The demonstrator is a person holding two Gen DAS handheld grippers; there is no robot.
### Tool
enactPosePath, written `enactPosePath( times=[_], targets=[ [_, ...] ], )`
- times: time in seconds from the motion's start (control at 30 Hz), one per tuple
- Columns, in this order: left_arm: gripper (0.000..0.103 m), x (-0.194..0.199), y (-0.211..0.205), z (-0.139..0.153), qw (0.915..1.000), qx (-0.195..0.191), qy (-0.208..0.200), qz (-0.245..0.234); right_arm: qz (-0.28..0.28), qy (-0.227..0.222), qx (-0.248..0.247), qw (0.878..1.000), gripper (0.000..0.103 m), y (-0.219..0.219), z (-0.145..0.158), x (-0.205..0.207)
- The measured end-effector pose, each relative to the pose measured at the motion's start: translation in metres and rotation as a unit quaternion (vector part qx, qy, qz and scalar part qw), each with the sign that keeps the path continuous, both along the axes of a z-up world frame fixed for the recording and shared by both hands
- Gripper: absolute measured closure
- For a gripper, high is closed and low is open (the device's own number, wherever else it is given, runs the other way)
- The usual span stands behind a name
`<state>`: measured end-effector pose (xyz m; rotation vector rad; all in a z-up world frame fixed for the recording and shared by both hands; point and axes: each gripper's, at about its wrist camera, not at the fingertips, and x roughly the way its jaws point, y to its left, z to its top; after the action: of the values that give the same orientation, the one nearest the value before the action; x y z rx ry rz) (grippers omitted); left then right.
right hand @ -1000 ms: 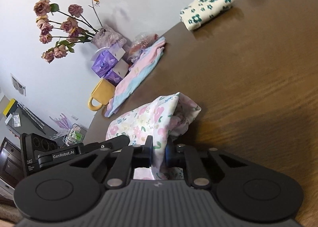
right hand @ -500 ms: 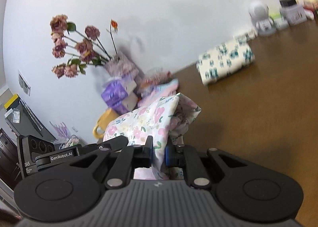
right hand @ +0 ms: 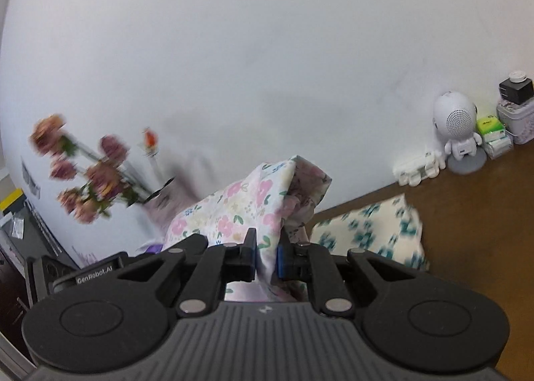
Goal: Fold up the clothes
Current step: 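Carry the bundle with both grippers and place it on the cream shirt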
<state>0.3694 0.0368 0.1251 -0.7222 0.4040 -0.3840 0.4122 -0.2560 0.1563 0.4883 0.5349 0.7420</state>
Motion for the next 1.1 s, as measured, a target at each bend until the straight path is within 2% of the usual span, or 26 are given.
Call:
enactPosePath(
  times=[0.13, 0.2, 0.37, 0.47, 0.57, 0.6, 0.67, 0.7, 0.77, 0.87, 0.9, 1.0, 1.03, 1.07, 1.1],
  targets=[
    [0.082, 0.062, -0.003, -0.04, 0.9991, -0.011, 0.041, 0.002, -0.002, 0.045, 0.0, 0.999, 0.092, -0.001, -0.031, 0.075],
    [0.082, 0.08, -0.002, -0.061, 0.998, -0.011, 0.062, 0.007, -0.009, 0.068, -0.008, 0.998, 0.092, 0.001, -0.052, 0.103],
    [0.082, 0.103, -0.004, -0.089, 0.9967, 0.008, 0.079, 0.018, -0.019, 0.082, -0.044, 0.995, 0.092, 0.01, -0.093, 0.137],
    [0.081, 0.107, -0.004, -0.095, 0.9964, 0.015, 0.081, 0.018, -0.024, 0.082, -0.034, 0.996, 0.091, 0.011, -0.104, 0.143],
    [0.076, 0.11, -0.003, -0.101, 0.996, 0.016, 0.086, 0.018, -0.027, 0.088, -0.036, 0.995, 0.089, 0.01, -0.113, 0.145],
    [0.071, 0.111, -0.003, -0.103, 0.9957, 0.013, 0.09, 0.019, -0.029, 0.089, -0.034, 0.995, 0.088, 0.01, -0.115, 0.145],
    [0.069, 0.112, -0.001, -0.104, 0.9957, 0.007, 0.09, 0.02, -0.034, 0.091, -0.026, 0.995, 0.083, 0.008, -0.118, 0.145],
    [0.063, 0.112, 0.0, -0.103, 0.996, 0.003, 0.087, 0.019, -0.037, 0.091, -0.019, 0.995, 0.08, 0.007, -0.119, 0.144],
    [0.052, 0.106, 0.002, -0.097, 0.997, 0.01, 0.073, 0.025, -0.043, 0.082, -0.009, 0.996, 0.058, 0.002, -0.117, 0.14],
    [0.039, 0.093, 0.008, -0.085, 0.9974, 0.031, 0.039, 0.052, -0.056, 0.053, -0.005, 0.997, 0.051, -0.005, -0.11, 0.129],
    [0.038, 0.088, 0.01, -0.081, 0.9971, 0.039, 0.028, 0.06, -0.063, 0.045, -0.003, 0.997, 0.049, -0.008, -0.107, 0.125],
    [0.041, 0.073, 0.009, -0.066, 0.9939, 0.078, -0.011, 0.078, -0.073, -0.009, -0.046, 0.996, 0.05, 0.007, -0.094, 0.112],
    [0.051, 0.071, 0.005, -0.062, 0.9923, 0.095, -0.022, 0.076, -0.076, -0.027, -0.061, 0.995, 0.053, 0.012, -0.09, 0.108],
    [0.063, 0.071, -0.003, -0.057, 0.9902, 0.118, -0.028, 0.07, -0.079, -0.046, -0.075, 0.993, 0.064, 0.017, -0.086, 0.104],
    [0.071, 0.072, -0.013, -0.053, 0.9874, 0.142, -0.033, 0.062, -0.082, -0.064, -0.089, 0.991, 0.068, 0.022, -0.082, 0.099]
  ],
)
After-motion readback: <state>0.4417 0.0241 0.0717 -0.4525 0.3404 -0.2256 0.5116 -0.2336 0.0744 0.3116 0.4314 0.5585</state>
